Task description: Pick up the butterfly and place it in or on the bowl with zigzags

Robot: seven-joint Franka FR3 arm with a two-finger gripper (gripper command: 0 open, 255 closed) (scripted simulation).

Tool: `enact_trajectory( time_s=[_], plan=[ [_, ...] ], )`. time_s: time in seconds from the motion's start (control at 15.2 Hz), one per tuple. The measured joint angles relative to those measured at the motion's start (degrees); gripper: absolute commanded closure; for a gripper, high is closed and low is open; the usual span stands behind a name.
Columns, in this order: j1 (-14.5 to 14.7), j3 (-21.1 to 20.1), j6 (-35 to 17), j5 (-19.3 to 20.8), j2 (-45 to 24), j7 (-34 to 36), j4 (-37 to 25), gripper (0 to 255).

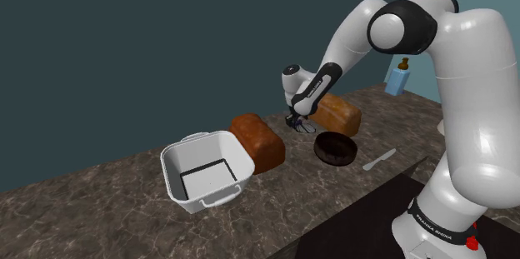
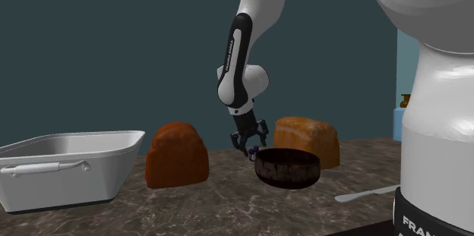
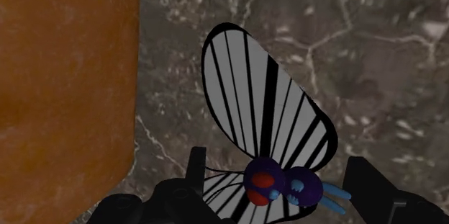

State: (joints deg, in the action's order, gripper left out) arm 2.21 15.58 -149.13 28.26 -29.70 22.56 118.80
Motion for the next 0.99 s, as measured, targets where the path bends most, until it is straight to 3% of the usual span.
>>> enact_trajectory(
  time_s=[0.59,0.99],
  plan=[
    [0.01,0.00,-0.08,0.02,0.02,0.01,-0.10,255],
    [-0.17,-0.28,2.75,-0.66,2.98,-1.60,0.06,255]
  ],
)
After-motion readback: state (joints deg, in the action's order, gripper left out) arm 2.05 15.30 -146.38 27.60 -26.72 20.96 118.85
